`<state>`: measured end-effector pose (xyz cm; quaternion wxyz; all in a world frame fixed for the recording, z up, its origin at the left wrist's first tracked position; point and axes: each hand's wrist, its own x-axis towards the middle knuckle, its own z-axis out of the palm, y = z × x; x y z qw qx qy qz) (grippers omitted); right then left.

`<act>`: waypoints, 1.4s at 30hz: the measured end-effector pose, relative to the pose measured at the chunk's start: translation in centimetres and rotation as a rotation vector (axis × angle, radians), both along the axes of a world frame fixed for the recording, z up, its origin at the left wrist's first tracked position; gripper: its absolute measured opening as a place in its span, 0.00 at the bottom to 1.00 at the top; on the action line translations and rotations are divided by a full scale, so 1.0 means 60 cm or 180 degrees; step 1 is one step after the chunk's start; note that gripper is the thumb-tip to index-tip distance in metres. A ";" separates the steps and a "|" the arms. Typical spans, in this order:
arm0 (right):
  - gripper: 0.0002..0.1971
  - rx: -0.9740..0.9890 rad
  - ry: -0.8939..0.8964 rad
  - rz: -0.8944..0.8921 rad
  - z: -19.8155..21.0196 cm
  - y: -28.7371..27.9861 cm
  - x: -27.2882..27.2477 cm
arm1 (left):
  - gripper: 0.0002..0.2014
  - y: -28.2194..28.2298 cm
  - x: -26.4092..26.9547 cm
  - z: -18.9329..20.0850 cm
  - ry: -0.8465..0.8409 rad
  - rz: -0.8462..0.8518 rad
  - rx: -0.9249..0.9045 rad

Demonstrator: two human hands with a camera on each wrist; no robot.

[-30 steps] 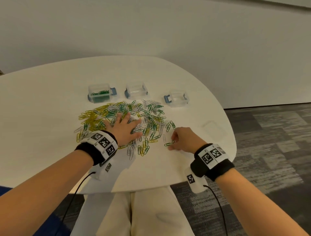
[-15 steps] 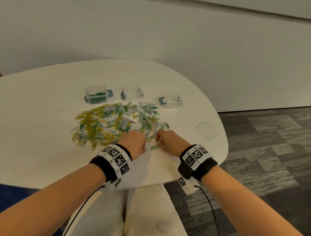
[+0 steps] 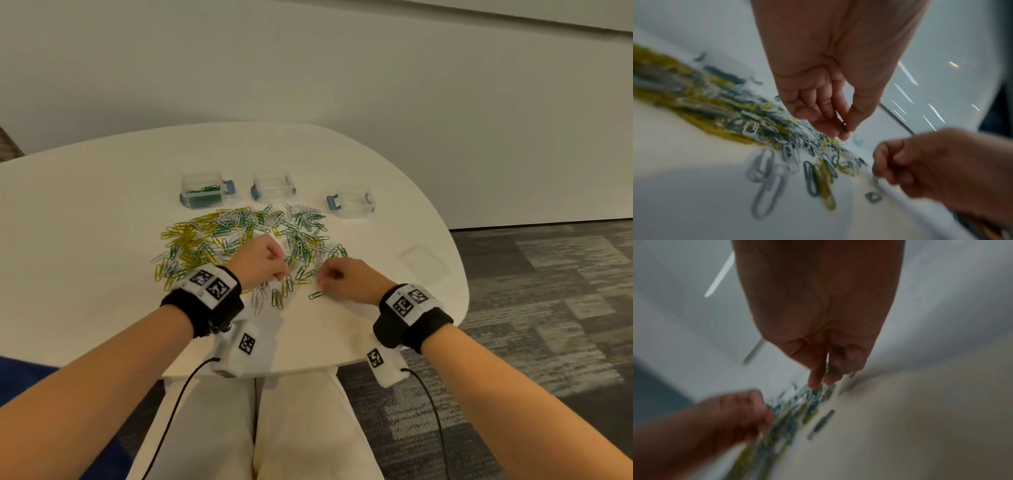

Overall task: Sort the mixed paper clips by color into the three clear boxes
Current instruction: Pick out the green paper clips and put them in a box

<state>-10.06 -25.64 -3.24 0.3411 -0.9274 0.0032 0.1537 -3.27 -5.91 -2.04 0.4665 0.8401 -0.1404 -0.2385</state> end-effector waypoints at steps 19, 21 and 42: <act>0.09 0.3473 0.0844 -0.1527 0.009 0.000 0.042 | 0.09 -0.037 -0.003 -0.024 -0.0841 -0.0721 0.1862; 0.03 0.1596 0.0242 -0.0756 0.015 0.006 0.049 | 0.10 -0.036 -0.002 -0.025 -0.0859 -0.0668 0.1738; 0.09 -0.1253 -0.0508 0.1401 0.002 0.034 0.078 | 0.09 -0.016 0.041 -0.021 0.0810 0.0780 -0.0500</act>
